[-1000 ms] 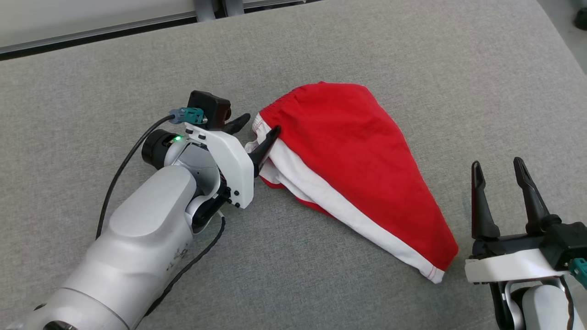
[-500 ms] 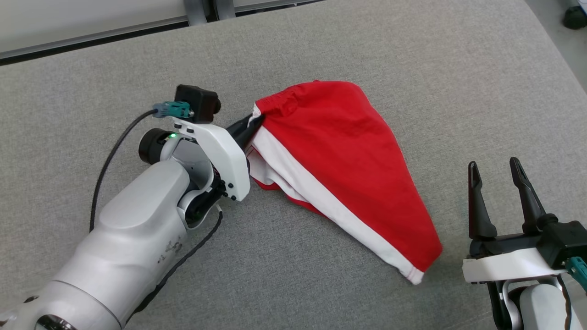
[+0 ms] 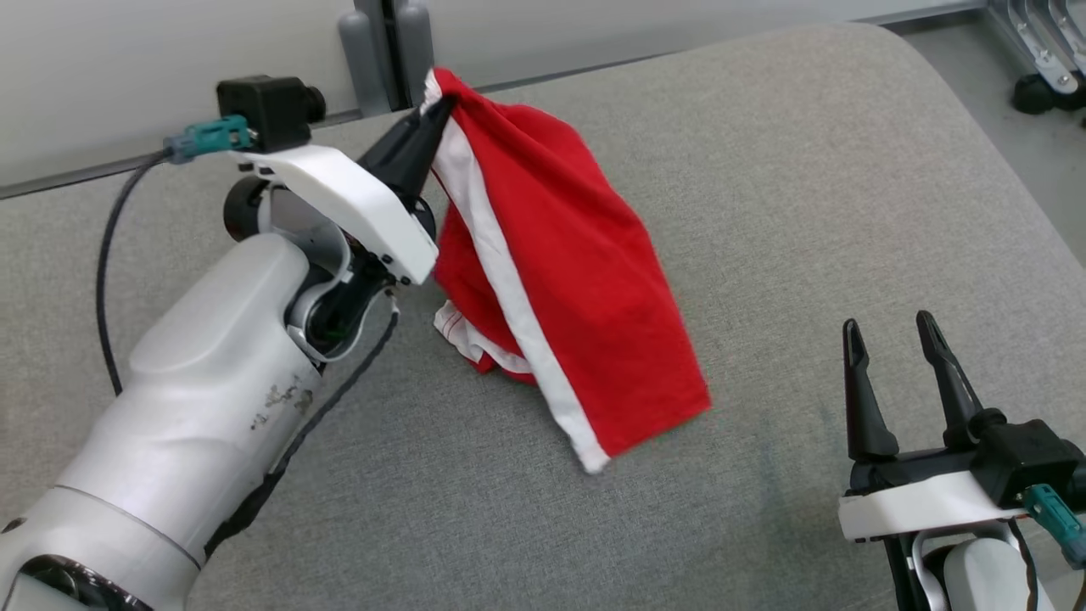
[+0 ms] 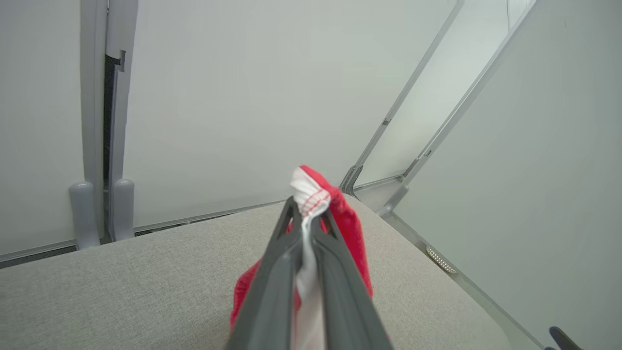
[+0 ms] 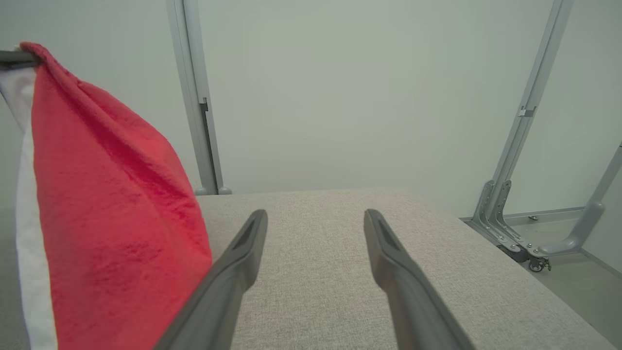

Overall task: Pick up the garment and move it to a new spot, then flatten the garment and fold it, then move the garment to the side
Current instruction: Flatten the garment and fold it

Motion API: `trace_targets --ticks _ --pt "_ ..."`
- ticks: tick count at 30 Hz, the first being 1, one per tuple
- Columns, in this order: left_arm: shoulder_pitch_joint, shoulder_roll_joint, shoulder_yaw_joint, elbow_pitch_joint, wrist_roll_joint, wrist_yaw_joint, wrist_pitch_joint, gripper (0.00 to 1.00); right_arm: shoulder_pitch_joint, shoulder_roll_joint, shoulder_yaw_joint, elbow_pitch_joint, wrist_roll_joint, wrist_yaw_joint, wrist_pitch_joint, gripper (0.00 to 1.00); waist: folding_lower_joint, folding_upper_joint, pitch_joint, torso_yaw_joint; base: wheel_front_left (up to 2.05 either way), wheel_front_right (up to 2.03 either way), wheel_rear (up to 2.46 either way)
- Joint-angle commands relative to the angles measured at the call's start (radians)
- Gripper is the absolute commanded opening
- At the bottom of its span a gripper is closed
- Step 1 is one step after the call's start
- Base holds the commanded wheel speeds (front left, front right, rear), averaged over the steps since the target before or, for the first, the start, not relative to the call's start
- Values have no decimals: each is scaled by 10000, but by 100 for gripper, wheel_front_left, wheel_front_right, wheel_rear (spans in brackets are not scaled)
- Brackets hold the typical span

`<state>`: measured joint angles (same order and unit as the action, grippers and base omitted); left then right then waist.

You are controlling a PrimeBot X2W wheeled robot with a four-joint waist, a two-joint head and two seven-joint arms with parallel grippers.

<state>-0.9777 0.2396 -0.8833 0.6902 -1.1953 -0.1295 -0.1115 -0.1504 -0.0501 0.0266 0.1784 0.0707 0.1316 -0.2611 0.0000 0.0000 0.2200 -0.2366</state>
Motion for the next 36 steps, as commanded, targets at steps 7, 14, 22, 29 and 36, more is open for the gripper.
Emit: trace_targets --ticks 7,14,22,29,36 --pt "-518 193 827 -336 -529 26 -662 0 228 -10 104 145 157 -17 -62 100 0 0 -635 225 0 0 0" --pt "-671 -27 1042 -1231 -709 365 -754 0 321 -10 182 210 204 -17 -62 100 0 0 -1031 462 0 0 0" --pt "-634 -813 1951 -2626 -1444 1841 -1083 0 248 -11 204 155 248 -17 -62 100 0 0 -1137 734 0 0 0" --pt "-521 -1070 2120 -3386 -1613 2539 -1020 0 143 -10 242 125 386 -17 -62 100 0 0 -991 877 0 0 0" --pt "-235 -1558 1793 -3807 -1823 2731 -1050 0 58 -10 331 79 530 -17 -63 100 0 0 -815 885 0 0 0"
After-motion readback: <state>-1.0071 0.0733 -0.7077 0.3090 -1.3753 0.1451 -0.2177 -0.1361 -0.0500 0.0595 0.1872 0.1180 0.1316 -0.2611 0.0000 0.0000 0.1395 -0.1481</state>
